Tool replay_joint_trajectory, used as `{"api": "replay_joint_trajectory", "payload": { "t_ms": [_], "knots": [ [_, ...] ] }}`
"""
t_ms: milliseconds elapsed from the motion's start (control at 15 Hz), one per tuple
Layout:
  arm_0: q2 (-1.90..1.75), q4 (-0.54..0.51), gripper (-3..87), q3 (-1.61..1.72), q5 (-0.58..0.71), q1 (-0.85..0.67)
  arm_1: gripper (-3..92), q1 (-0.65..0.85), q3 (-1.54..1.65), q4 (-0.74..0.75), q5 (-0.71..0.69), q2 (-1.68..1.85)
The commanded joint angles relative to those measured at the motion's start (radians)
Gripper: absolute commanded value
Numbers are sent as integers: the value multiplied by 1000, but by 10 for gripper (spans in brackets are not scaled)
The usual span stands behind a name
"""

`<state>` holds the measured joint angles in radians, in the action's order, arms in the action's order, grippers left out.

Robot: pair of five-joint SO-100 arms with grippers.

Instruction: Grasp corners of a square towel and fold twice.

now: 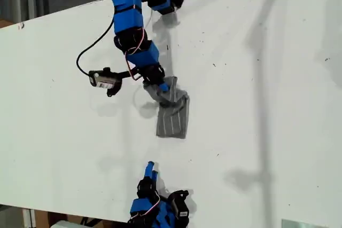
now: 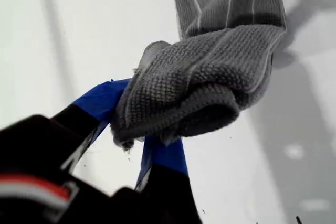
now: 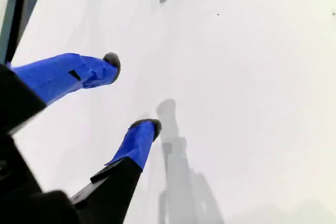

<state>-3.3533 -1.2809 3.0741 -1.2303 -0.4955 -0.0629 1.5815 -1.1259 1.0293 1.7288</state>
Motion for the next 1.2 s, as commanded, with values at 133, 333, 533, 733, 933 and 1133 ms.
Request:
{"api": "replay_joint_trajectory", "payload": {
  "t_ms": [133,333,533,733,933,1133],
  "knots": [
    [-6,-8,205,-3,-5,-6,-2,38,-110,-147,115,17],
    [-9,-8,204,-3,0,-11,-2,52,25,-284,184,255],
    [-11,-8,204,-3,2,-11,-2,44,69,-462,227,611],
    [-11,-8,204,-2,2,-11,-2,87,118,-600,282,861],
    [-12,-8,204,-2,0,-12,-2,190,170,-689,313,1052],
    [-12,-8,204,-2,-2,-12,-2,164,291,-606,299,1032]
  ]
}}
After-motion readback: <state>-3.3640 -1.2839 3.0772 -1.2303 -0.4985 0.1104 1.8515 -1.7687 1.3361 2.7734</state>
